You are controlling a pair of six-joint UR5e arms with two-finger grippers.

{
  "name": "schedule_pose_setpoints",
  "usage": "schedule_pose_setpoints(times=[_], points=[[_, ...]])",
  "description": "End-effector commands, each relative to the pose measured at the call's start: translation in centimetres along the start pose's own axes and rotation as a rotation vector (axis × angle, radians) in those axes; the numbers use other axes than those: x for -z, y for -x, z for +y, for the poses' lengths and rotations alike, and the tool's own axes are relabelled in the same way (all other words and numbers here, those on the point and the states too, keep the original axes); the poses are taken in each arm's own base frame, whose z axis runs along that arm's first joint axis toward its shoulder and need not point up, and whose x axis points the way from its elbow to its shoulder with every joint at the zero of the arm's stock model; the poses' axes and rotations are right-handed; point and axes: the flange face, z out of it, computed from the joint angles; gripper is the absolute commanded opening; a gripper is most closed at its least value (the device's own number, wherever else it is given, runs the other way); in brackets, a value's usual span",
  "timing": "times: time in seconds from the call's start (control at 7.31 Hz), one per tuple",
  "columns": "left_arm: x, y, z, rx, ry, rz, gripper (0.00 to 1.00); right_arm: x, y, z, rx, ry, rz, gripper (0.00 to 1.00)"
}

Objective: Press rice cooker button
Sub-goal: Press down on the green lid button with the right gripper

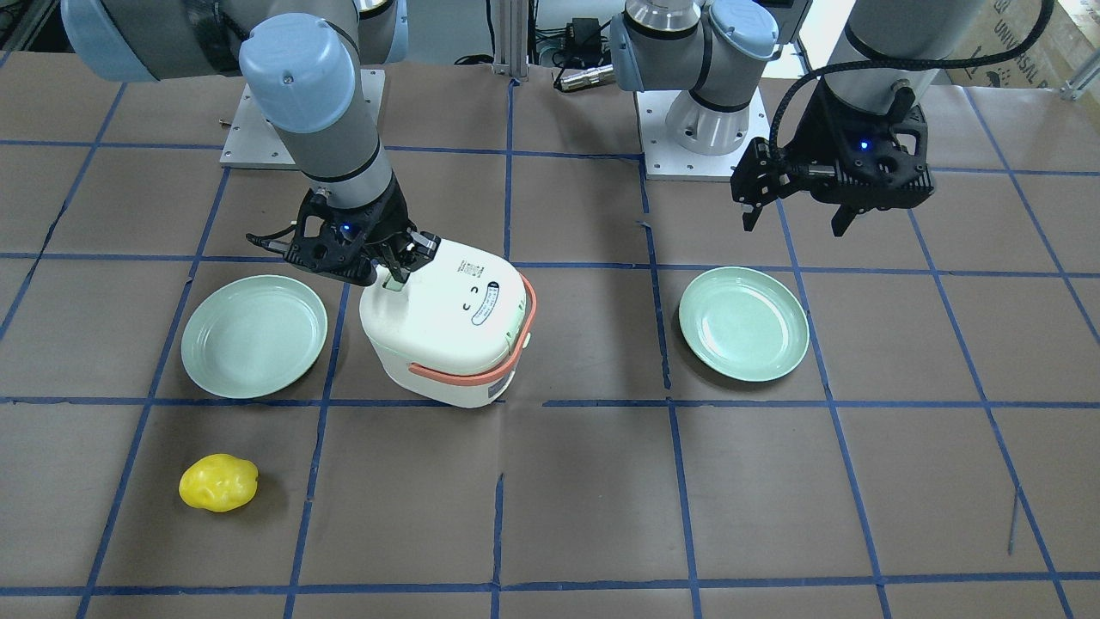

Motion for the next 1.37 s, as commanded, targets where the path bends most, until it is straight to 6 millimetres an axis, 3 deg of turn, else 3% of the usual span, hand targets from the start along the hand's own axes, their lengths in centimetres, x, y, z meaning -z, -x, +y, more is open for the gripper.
schedule_pose_setpoints(times=[0.0,0.41,1.23], points=[[0.0,0.0,0.0,0.000,0.000,0.000,1.00,-0.1,0.0,0.0,0.000,0.002,0.000,0.07],[0.0,0.0,0.0,0.000,-0.001,0.000,1.00,0.6,0.2,-0.3,0.015,-0.014,-0.005,0.08],[0.0,0.0,0.0,0.000,0.000,0.000,1.00,9.1,0.5,-2.0,0.093,-0.013,0.001,0.11]])
